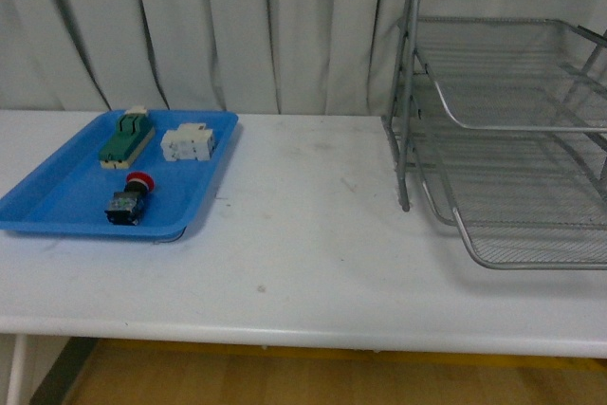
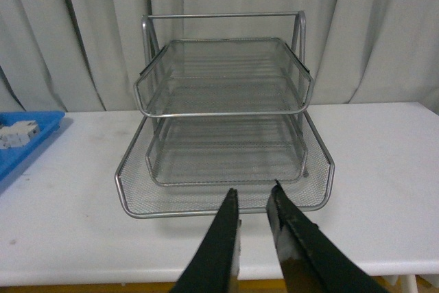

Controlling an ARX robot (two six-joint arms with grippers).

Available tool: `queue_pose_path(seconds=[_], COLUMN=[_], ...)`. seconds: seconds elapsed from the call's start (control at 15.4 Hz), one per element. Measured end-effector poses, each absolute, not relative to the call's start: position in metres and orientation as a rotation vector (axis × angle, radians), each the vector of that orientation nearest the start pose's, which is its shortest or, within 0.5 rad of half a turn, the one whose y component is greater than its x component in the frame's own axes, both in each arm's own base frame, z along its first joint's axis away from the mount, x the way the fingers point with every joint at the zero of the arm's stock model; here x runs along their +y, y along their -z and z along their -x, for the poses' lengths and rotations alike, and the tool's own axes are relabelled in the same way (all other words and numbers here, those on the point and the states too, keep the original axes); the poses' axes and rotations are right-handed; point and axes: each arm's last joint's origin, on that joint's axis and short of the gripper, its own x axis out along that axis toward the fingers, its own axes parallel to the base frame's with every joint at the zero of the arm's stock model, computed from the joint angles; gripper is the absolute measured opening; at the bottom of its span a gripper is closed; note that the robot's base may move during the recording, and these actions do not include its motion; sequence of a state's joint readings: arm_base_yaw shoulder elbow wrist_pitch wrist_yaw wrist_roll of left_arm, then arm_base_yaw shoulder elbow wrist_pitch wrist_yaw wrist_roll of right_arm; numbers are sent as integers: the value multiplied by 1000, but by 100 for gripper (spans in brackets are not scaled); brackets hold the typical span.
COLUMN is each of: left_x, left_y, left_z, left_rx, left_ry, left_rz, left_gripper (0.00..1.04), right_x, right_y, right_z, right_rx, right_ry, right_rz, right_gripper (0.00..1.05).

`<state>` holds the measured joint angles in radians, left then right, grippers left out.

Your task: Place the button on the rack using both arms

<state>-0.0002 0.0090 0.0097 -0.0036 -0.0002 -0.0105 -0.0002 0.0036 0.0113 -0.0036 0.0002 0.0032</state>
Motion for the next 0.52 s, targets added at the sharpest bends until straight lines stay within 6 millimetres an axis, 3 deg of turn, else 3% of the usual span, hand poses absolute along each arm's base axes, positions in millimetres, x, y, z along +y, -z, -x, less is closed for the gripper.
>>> queue_pose_path(seconds=[0.13,0.32,0.52], left_x=[0,0,0], left_y=[-166,-166,-166], left_z=[-98,-98,-98], left_rx=[3,3,3], left_ry=[0,0,0], left_rz=[10,10,10], left_gripper=[98,98,98], right_x=[0,0,0], right_y=[-167,-167,-167], right_z=[-97,-97,-97], right_rx=[-4,-4,-4], right_ry=[0,0,0], right_rz=[-3,-3,-3], right_gripper=[42,66,98])
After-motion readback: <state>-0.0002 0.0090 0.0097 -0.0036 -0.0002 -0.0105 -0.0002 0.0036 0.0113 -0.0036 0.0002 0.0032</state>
